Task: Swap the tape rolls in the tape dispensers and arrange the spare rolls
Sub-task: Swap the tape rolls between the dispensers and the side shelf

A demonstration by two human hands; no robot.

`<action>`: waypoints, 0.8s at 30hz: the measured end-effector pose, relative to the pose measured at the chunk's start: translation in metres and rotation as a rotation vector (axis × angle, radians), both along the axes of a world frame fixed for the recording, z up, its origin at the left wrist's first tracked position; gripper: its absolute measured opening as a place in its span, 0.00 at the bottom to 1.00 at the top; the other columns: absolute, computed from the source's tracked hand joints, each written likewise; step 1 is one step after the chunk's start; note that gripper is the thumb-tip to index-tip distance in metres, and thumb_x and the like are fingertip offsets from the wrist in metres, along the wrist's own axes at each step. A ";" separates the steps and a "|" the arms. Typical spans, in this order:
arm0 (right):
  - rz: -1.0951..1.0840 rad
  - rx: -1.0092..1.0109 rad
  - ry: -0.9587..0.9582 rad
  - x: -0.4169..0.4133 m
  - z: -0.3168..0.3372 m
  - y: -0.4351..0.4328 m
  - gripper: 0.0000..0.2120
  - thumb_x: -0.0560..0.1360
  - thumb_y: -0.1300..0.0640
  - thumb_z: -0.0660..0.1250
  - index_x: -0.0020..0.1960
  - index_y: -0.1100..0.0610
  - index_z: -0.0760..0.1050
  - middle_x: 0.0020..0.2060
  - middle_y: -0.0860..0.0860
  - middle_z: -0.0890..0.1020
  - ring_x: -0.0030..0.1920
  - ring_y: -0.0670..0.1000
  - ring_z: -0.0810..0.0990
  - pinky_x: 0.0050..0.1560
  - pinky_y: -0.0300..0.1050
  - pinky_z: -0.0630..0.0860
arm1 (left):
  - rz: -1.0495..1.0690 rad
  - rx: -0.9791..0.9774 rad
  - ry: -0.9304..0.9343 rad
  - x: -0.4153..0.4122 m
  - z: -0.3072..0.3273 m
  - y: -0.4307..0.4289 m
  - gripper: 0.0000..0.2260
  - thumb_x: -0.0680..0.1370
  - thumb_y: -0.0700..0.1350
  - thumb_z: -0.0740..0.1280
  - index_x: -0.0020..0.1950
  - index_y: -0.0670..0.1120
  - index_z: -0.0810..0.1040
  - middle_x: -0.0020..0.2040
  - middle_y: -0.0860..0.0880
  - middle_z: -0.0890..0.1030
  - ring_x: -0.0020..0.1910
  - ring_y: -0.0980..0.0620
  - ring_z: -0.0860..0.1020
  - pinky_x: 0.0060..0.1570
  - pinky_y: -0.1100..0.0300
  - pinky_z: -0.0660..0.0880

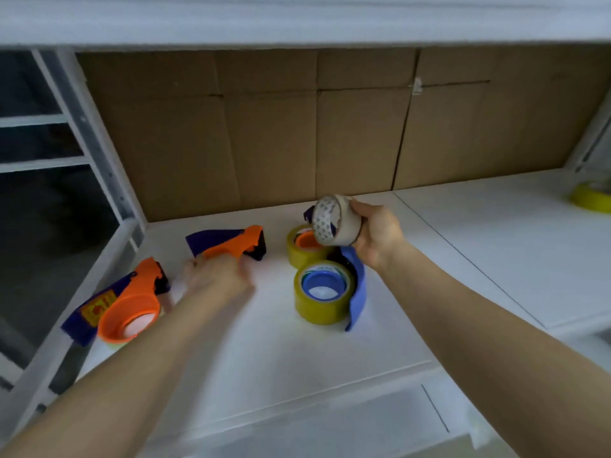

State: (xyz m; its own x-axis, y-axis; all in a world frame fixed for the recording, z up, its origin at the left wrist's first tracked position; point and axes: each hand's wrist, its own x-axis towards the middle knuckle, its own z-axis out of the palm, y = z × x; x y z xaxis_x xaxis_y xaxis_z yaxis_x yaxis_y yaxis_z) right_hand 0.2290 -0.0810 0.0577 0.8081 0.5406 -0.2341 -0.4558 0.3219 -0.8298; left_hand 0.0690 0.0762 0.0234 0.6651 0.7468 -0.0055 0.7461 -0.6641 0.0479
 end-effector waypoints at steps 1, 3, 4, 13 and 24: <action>-0.020 0.019 -0.008 0.005 0.002 -0.010 0.14 0.78 0.62 0.56 0.59 0.67 0.73 0.54 0.60 0.80 0.54 0.59 0.79 0.59 0.56 0.75 | 0.001 0.056 -0.068 0.009 0.011 -0.008 0.08 0.75 0.46 0.62 0.53 0.51 0.72 0.59 0.44 0.76 0.61 0.42 0.70 0.60 0.51 0.61; -0.061 0.054 -0.024 0.017 0.006 -0.032 0.12 0.78 0.63 0.54 0.56 0.63 0.73 0.48 0.58 0.80 0.48 0.56 0.79 0.56 0.54 0.75 | -0.005 0.150 -0.184 0.033 0.033 -0.027 0.12 0.74 0.47 0.62 0.56 0.51 0.74 0.63 0.43 0.72 0.65 0.42 0.65 0.62 0.50 0.59; -0.082 0.058 -0.024 0.022 0.007 -0.044 0.12 0.77 0.63 0.54 0.56 0.62 0.72 0.47 0.57 0.79 0.47 0.56 0.78 0.57 0.54 0.74 | -0.026 0.172 -0.231 0.046 0.041 -0.039 0.16 0.74 0.48 0.63 0.61 0.51 0.74 0.67 0.44 0.69 0.68 0.42 0.62 0.63 0.49 0.58; -0.189 -0.045 -0.062 0.091 0.006 -0.209 0.08 0.74 0.65 0.56 0.39 0.59 0.72 0.35 0.54 0.76 0.36 0.52 0.74 0.39 0.45 0.70 | -0.392 0.021 -0.438 0.173 0.058 -0.237 0.19 0.75 0.48 0.63 0.67 0.53 0.72 0.68 0.48 0.71 0.67 0.46 0.66 0.66 0.51 0.56; -0.417 -0.288 -0.208 0.226 -0.007 -0.465 0.18 0.71 0.70 0.62 0.60 0.63 0.76 0.50 0.58 0.82 0.49 0.55 0.79 0.54 0.47 0.75 | -0.665 -0.112 -0.274 0.347 0.038 -0.456 0.19 0.77 0.49 0.61 0.68 0.51 0.71 0.68 0.49 0.72 0.68 0.47 0.67 0.65 0.54 0.58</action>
State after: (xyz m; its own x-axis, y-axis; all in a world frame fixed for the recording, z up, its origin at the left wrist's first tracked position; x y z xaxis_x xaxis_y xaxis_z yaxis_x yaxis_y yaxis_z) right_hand 0.4551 -0.5456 0.0508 0.9852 0.1019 -0.1376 -0.1548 0.1871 -0.9701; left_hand 0.4164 -0.3800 0.0610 0.9666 0.1884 0.1739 0.1373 -0.9531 0.2697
